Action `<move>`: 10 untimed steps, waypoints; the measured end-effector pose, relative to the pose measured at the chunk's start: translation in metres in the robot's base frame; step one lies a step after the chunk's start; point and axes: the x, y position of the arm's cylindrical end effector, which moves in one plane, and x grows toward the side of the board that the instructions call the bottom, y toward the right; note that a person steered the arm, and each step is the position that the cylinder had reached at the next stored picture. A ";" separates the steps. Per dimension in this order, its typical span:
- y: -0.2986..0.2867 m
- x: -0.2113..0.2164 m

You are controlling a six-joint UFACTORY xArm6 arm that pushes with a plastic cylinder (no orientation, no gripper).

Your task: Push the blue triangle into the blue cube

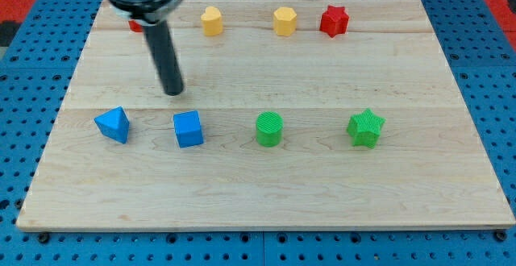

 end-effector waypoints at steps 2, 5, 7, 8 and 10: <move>0.171 0.000; 0.311 0.107; 0.294 0.110; 0.270 0.112; 0.215 0.114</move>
